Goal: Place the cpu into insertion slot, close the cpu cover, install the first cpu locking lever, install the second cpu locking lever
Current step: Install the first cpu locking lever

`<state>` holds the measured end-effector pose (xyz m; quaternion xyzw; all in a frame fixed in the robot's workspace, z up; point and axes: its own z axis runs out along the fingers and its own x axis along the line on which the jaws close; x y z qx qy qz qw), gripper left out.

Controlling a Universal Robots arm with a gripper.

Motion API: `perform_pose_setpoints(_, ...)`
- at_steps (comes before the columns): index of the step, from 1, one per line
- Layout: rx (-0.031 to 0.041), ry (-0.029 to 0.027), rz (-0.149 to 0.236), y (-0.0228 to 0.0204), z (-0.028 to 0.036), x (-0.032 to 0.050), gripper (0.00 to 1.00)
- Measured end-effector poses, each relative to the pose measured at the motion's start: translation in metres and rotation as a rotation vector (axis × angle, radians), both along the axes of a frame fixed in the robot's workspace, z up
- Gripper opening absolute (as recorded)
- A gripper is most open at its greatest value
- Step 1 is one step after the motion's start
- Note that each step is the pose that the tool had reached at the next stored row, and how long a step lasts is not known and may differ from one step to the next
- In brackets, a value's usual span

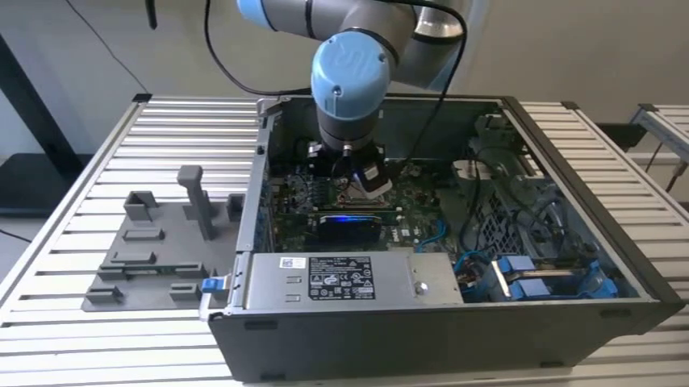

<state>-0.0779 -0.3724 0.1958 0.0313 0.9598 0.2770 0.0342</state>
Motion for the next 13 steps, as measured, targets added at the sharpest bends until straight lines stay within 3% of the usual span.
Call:
perform_pose_setpoints(3, -0.0307, -0.0001, 0.0, 0.0, -0.0009, -0.0001, 0.11)
perform_pose_setpoints(13, -0.0316, 0.0, 0.0, 0.0034, -0.0018, -0.0053, 0.11)
